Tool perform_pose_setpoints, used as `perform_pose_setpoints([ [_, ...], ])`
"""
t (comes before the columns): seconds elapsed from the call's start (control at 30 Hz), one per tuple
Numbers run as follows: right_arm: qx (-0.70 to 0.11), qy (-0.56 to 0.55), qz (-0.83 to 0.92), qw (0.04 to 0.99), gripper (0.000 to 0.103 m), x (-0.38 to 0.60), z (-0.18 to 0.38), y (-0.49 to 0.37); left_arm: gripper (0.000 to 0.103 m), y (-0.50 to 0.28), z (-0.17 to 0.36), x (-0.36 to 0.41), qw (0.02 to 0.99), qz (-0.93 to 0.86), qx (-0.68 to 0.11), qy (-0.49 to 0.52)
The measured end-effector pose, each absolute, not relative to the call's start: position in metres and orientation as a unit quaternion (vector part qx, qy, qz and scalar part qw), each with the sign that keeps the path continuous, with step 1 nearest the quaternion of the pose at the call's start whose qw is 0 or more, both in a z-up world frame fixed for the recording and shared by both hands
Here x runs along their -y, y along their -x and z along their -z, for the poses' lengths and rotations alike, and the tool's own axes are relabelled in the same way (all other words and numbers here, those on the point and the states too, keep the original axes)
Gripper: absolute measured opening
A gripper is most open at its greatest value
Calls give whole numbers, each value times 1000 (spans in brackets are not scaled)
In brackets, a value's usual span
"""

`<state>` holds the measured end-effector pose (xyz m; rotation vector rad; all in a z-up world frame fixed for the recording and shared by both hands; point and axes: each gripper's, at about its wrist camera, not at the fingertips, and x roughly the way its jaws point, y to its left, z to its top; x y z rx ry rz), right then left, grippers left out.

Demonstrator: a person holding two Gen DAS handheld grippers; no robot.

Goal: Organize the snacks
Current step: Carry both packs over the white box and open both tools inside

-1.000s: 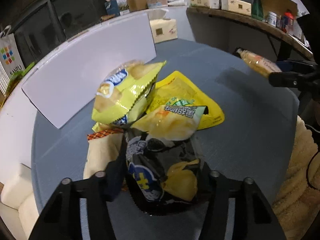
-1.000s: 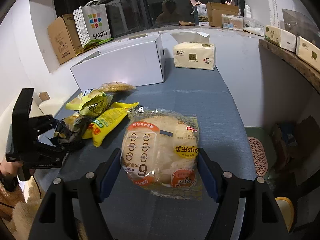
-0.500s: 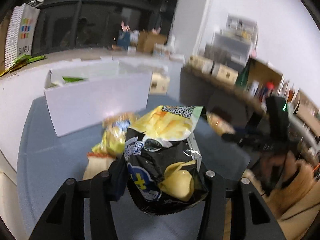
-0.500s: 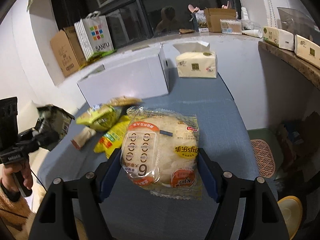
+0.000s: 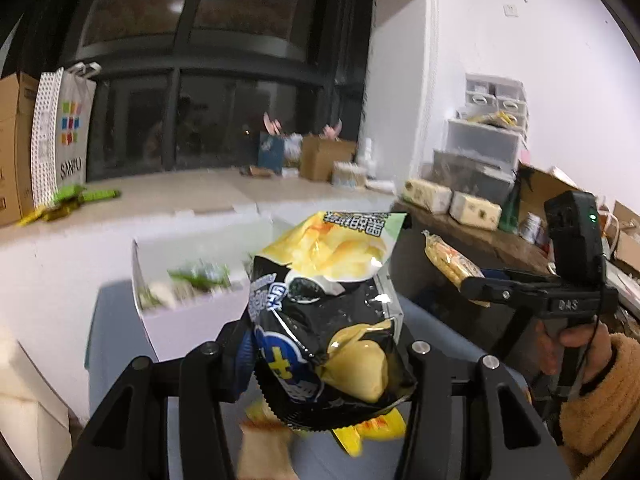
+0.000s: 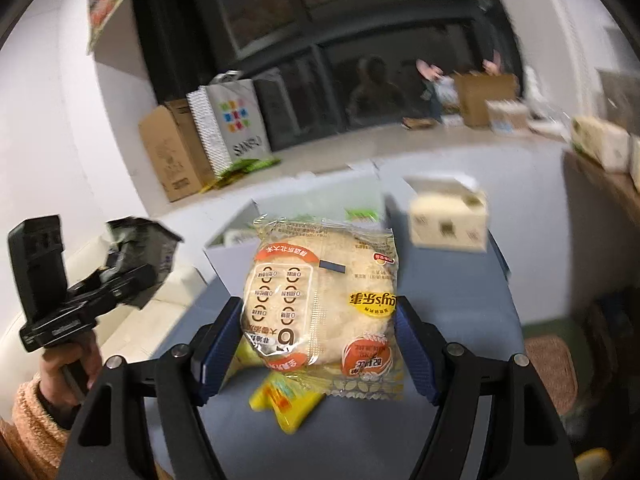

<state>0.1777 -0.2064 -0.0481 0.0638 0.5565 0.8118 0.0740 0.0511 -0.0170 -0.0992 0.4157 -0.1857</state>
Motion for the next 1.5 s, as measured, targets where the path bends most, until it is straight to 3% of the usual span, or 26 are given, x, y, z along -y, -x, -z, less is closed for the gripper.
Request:
perform_pose_setpoints([
  [0.27, -248, -8, -398, 883, 78, 147, 11, -246, 54, -164, -2, -101, 974, 49, -207, 83],
  [0.53, -305, 25, -372, 876, 78, 83, 25, -330, 55, -251, 13, -125, 959, 26, -264, 99],
  [0.6, -319, 31, -366, 874, 78, 71, 31, -342, 59, -268, 18, -125, 955, 7, -287, 77],
  [0.67, -334, 41, -358, 871, 82, 59, 38, -355, 103, -283, 25, -129, 946, -18, -316, 71],
  [0.73, -355, 53, -329, 874, 99, 53, 44, -367, 103, -280, 26, -132, 947, -40, -309, 74],
  [0.8, -359, 41, -329, 872, 103, 56, 46, -371, 103, -277, 29, -139, 945, -36, -312, 92],
  [1.17, -350, 21, -329, 877, 103, 88, 38, -346, 103, -240, 28, -145, 947, -33, -307, 85],
  [1.5, -284, 35, -373, 882, 103, 135, 21, -238, 103, -144, 18, -104, 964, -15, -261, 48],
])
